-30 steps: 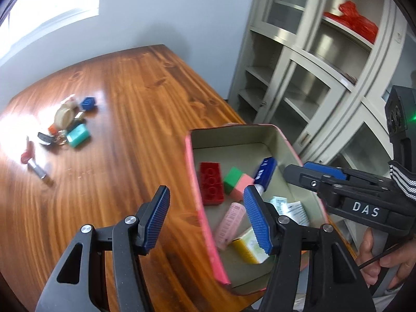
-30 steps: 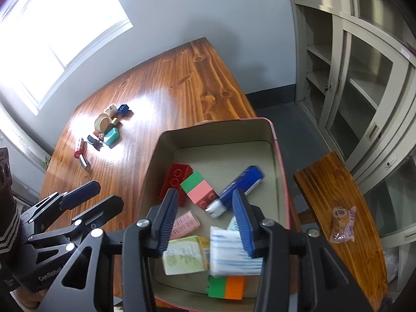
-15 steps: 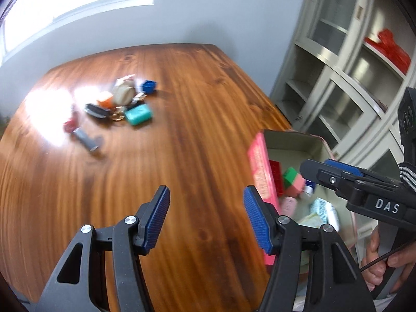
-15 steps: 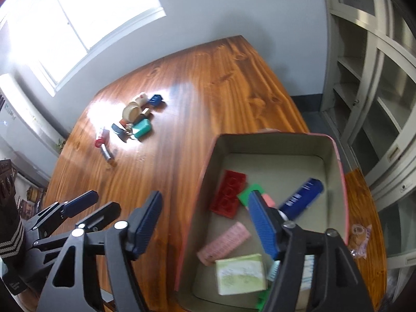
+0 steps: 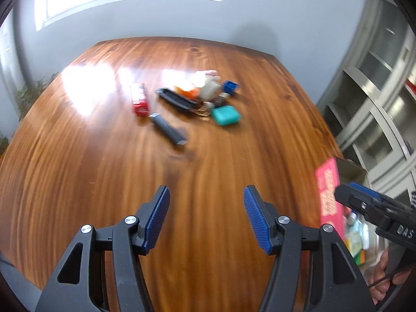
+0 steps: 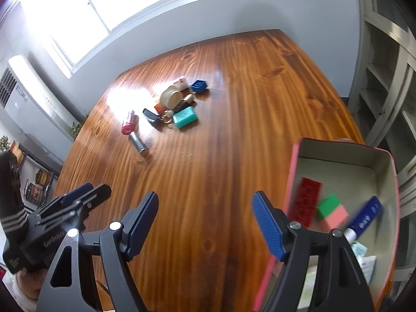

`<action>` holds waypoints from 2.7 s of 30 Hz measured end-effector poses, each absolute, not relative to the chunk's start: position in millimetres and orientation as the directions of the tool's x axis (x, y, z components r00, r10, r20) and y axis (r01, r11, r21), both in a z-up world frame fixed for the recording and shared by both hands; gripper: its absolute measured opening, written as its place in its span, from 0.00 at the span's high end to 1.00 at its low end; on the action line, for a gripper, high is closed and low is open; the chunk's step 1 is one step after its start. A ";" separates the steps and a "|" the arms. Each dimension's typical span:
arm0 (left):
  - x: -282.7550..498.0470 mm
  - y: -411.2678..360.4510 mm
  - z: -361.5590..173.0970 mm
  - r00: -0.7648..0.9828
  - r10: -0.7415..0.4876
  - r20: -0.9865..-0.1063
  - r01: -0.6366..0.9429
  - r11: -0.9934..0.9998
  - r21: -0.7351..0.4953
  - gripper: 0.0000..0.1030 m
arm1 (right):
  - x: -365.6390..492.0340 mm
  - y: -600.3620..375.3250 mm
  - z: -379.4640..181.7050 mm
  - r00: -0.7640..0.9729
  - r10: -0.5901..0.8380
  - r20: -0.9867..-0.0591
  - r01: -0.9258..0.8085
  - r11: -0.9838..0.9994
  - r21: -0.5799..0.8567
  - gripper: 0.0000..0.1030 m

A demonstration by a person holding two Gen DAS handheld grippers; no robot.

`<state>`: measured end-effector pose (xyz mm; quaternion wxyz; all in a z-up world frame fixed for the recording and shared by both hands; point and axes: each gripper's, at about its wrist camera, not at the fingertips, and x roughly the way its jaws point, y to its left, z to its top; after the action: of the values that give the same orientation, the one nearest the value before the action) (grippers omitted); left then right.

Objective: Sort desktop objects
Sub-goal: 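Withdraw both grippers from the box back over the table, then grasp the red snack can with the left gripper while the right grasps the black stick, then carry the red can and black stick to the box and open both grippers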

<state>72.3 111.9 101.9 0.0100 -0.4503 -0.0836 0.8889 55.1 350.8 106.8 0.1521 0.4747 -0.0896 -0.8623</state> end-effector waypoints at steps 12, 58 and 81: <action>13.7 17.6 85.3 -0.569 0.052 -0.821 0.152 -0.974 -0.167 0.39 | 21.7 278.4 91.8 -0.444 -0.330 -0.833 0.184 -0.944 0.275 0.24; -127.5 -39.3 22.2 -0.515 0.090 -0.852 0.043 -0.991 -0.130 0.65 | -107.9 128.9 21.0 -0.310 -0.316 -0.897 0.403 -0.898 0.177 0.53; -89.9 14.7 62.2 -0.561 0.090 -0.823 -0.015 -0.995 -0.099 0.65 | -63.9 189.8 48.4 -0.342 -0.357 -0.869 0.324 -0.913 0.247 0.79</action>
<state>-89.9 14.7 62.2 0.0297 -0.4676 -0.0405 0.8825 -63.9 189.8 48.4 0.2078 0.5346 -0.0151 -0.8190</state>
